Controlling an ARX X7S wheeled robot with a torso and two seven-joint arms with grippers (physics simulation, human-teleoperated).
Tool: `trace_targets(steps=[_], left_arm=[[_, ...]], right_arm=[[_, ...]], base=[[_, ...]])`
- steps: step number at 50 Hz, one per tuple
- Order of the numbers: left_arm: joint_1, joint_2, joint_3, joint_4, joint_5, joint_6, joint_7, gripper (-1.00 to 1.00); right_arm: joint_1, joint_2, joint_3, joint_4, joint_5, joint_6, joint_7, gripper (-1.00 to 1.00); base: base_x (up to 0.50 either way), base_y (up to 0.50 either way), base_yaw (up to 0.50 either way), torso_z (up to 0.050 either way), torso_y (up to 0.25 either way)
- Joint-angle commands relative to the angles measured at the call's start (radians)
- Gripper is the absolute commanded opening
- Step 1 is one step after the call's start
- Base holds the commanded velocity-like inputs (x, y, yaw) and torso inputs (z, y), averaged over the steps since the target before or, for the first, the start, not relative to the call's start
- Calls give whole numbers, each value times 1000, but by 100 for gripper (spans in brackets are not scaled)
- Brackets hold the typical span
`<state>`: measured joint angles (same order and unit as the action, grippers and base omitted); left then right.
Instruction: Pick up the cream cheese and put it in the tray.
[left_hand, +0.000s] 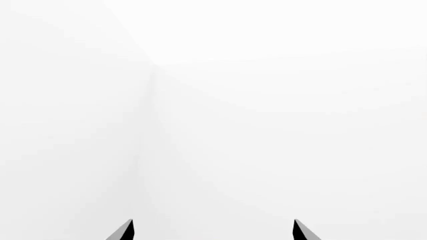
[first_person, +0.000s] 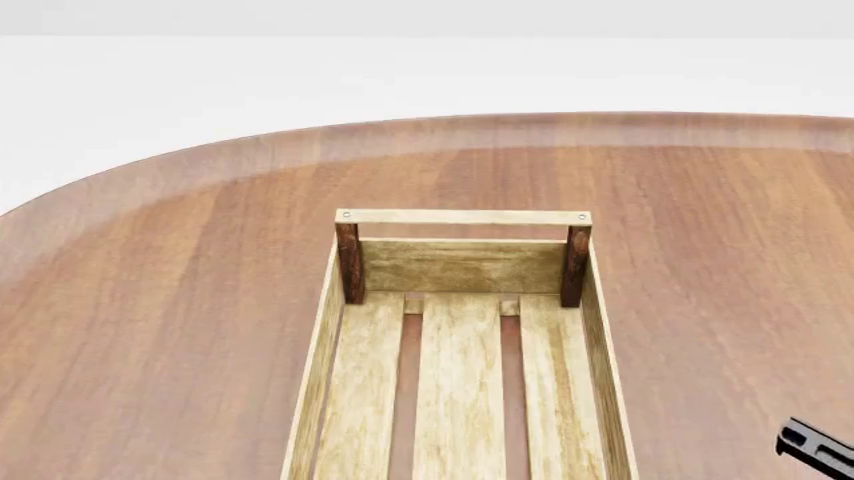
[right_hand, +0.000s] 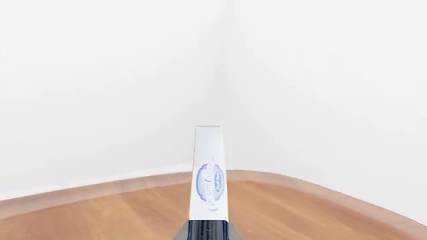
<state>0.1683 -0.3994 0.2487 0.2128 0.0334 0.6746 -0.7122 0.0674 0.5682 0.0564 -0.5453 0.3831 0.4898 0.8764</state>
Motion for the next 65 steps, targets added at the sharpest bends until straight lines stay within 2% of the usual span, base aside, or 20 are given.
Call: trace_targets(steps=[1,24,28,37,65], left_arm=[[-2,-2,1,-1,-1,-2,-2,100],[-7,-4,2,-8,-2,-3,-8,100],[-7,-4,4,-7,-2,-4,-7,100],[-10,-5,7,-10,-2,-6,-8,100],[-10,-9,8,-5,-4,-17,-14,100]], right_arm=[[108,42,-56,29,-21,70,-45,-100],[254,118,-58,57,130,94,-254,-100],[292,131,-94,77,119,111,-276,-100],[333,137,-161,129,136,29,-429,-100],[477,189,-238,199,163,67,-596,-100]], base=[[0,0,0,0,0],[0,0,0,0,0],[0,0,0,0,2],[0,0,0,0,0],[0,0,0,1,1]])
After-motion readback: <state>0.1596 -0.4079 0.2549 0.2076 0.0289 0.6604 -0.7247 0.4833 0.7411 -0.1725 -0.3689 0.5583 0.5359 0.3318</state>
